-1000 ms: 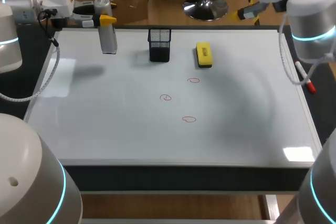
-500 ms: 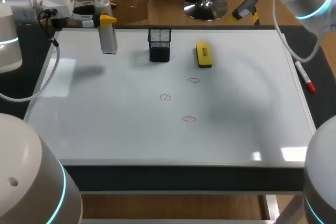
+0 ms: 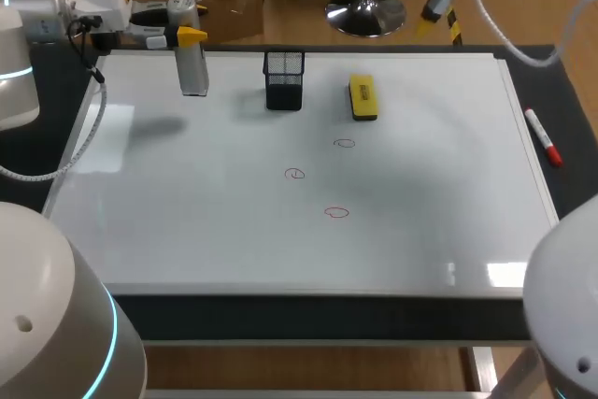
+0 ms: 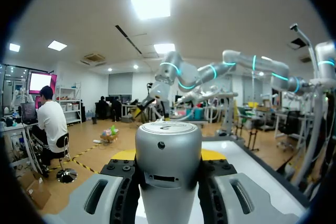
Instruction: Pick up the inspection probe, press it on each red-marked spot on the whiteboard one by one, put down the probe, pick up the eraser, and wipe off all the red marks.
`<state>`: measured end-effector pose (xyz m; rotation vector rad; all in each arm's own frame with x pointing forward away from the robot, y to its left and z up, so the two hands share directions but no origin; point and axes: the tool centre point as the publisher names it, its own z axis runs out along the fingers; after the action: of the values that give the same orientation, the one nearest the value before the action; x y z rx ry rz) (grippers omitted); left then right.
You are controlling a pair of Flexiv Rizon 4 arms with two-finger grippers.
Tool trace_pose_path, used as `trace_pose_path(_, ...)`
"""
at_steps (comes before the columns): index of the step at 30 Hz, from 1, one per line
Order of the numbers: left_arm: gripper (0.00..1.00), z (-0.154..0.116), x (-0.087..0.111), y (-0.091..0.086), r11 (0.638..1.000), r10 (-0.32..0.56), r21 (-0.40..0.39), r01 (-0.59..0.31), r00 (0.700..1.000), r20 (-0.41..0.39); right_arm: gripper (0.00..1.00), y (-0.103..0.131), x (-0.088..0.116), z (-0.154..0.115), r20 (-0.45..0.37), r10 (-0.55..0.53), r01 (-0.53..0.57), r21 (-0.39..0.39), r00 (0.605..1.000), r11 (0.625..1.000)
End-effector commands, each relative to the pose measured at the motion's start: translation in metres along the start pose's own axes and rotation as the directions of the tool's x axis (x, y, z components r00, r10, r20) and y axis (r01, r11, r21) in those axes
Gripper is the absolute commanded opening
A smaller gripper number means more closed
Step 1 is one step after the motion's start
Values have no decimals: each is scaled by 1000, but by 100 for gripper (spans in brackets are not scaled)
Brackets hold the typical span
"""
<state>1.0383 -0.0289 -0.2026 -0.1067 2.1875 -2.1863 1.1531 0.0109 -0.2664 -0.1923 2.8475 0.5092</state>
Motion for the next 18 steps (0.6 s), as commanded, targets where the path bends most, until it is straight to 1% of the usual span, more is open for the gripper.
trace_pose_path(1, 0, 0, 0, -1, 1000, 0, -1, 0, 1000, -2, 100, 5, -5, -3, -395, 28, 143, 398, 918, 906)
trace_pose_path(3, 0, 0, 0, -1, 1000, 0, -1, 0, 1000, -2, 100, 9, -10, 8, -452, -56, 243, 368, 890, 897)
trace_pose_path(6, 0, 0, 0, -1, 1000, 0, -1, 0, 1000, -2, 100, 23, -6, 17, -498, -165, 366, 337, 851, 868)
trace_pose_path(7, 0, 0, 0, -1, 1000, 0, -1, 0, 1000, -2, 100, 25, -3, 19, -511, -189, 390, 320, 839, 864)
trace_pose_path(9, 0, 0, 0, -1, 1000, 0, -1, 0, 1000, -2, 100, 28, 2, 22, -536, -247, 452, 292, 808, 843)
trace_pose_path(14, 0, 0, 0, -1, 1000, 0, -1, 0, 1000, -2, 100, 28, 16, 24, -544, -353, 524, 196, 761, 829)
trace_pose_path(16, 0, 0, 0, -1, 1000, 0, -1, 0, 1000, -2, 100, 28, 23, 22, -533, -405, 555, 154, 743, 817)
trace_pose_path(18, 0, 0, 0, -1, 1000, 0, -1, 0, 1000, -2, 100, 28, 29, 21, -525, -440, 579, 130, 729, 805)
